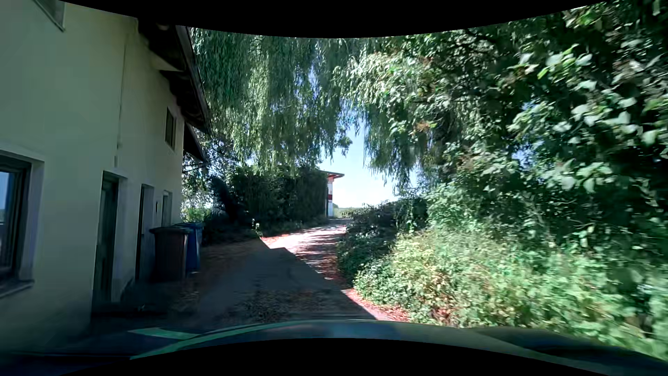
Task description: Follow the waypoints while adhering to traffic rules and regulations
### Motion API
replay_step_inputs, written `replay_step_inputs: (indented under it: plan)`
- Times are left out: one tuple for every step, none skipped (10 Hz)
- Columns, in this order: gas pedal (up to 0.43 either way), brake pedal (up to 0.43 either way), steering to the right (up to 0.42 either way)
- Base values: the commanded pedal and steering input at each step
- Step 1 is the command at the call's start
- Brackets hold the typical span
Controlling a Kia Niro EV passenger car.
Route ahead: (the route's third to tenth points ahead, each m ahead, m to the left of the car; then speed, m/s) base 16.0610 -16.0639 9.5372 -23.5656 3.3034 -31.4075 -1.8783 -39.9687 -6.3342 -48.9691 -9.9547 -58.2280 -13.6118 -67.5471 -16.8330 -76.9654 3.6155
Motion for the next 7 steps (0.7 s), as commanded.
replay_step_inputs:
  plan:
    - [0.047,0.000,-0.267]
    - [0.047,0.000,-0.259]
    - [0.047,0.000,-0.242]
    - [0.047,0.000,-0.230]
    - [0.047,0.000,-0.224]
    - [0.047,0.000,-0.211]
    - [0.047,0.000,-0.189]
